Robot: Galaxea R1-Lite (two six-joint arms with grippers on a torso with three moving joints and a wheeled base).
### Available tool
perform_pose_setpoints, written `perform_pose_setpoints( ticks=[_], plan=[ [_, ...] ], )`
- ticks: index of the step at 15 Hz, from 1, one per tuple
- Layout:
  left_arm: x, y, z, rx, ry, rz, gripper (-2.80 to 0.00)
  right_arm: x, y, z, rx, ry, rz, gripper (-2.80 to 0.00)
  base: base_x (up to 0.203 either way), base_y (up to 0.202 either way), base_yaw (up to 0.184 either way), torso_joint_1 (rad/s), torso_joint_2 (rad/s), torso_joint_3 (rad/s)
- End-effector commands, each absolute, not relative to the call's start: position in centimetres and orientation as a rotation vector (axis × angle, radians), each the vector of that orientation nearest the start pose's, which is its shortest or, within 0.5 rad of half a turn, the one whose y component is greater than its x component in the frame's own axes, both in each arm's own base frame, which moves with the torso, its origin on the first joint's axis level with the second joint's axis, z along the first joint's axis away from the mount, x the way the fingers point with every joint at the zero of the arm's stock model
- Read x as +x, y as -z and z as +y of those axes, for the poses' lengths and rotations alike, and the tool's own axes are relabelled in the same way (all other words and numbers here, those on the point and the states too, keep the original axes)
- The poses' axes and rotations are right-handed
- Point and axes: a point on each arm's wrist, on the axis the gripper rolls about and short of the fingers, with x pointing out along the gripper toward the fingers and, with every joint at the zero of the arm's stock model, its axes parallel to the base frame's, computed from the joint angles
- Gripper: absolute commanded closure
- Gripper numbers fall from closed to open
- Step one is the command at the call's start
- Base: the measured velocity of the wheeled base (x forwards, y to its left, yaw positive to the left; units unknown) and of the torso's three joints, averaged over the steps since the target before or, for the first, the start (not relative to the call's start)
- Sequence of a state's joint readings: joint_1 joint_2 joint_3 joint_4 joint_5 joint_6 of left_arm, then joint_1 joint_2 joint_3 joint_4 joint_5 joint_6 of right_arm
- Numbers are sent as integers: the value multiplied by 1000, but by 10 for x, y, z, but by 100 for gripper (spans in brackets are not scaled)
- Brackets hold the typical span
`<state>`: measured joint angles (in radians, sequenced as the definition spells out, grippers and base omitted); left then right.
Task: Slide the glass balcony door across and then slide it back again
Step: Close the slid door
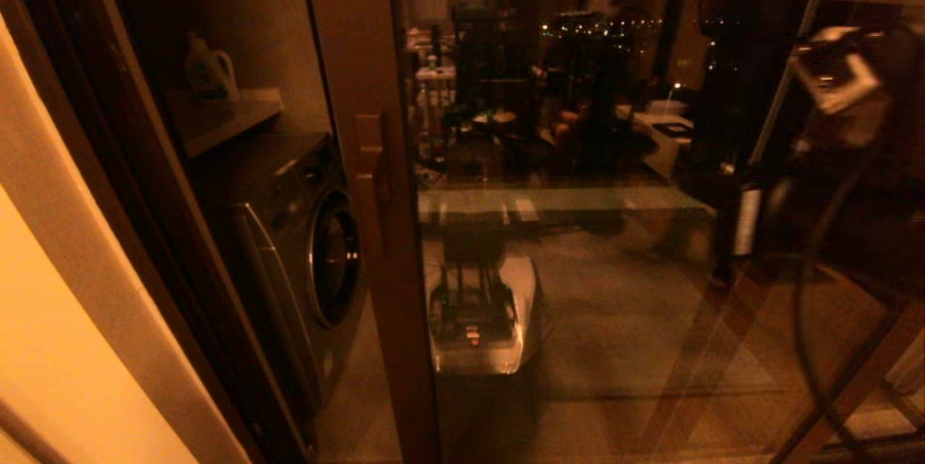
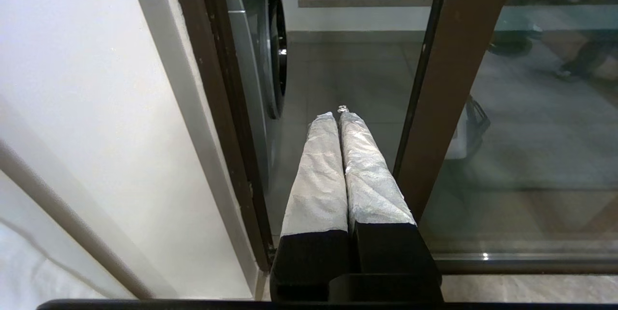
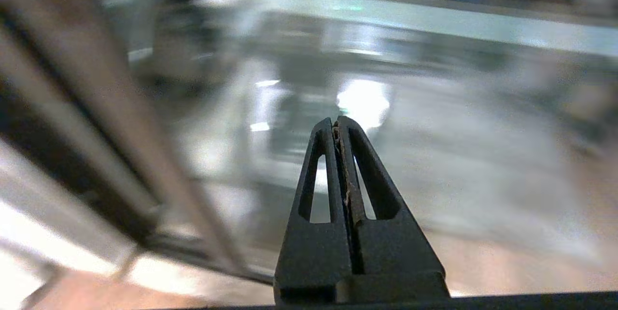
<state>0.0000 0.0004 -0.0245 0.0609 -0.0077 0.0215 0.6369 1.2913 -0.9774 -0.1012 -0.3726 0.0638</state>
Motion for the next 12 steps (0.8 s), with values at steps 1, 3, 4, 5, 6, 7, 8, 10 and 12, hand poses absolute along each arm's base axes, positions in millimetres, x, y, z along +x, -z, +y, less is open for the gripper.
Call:
perform_pose_setpoints(
  ticks=[1, 3, 4, 5, 6, 7, 8, 10, 12],
  plan=[
    [-25, -76, 0, 19, 6, 37, 0, 93, -301, 41, 29, -98, 70, 0, 0, 0, 0, 0, 0, 0],
    [-25, -76, 0, 17, 6, 37, 0, 46, -292, 7, 38, 59, 38, 0, 0, 0, 0, 0, 0, 0],
    [-25, -76, 0, 17, 6, 38, 0, 23, -285, -2, 41, 117, 22, 0, 0, 0, 0, 0, 0, 0],
    [-25, -76, 0, 17, 6, 37, 0, 0, -276, -9, 44, 163, 4, 0, 0, 0, 0, 0, 0, 0],
    [-25, -76, 0, 17, 6, 38, 0, -21, -265, -14, 39, 202, -13, 0, 0, 0, 0, 0, 0, 0],
    [-25, -76, 0, 17, 6, 38, 0, -36, -254, -16, 26, 237, -27, 0, 0, 0, 0, 0, 0, 0],
    [-25, -76, 0, 17, 6, 37, 0, -49, -240, -15, 6, 287, -36, 0, 0, 0, 0, 0, 0, 0],
    [-25, -76, 0, 17, 6, 37, 0, -65, -215, -10, -31, 348, -48, 0, 0, 0, 0, 0, 0, 0],
    [-25, -76, 0, 16, 6, 37, 0, -81, -188, -7, -61, 294, -94, 0, 0, 0, 0, 0, 0, 0]
  ],
)
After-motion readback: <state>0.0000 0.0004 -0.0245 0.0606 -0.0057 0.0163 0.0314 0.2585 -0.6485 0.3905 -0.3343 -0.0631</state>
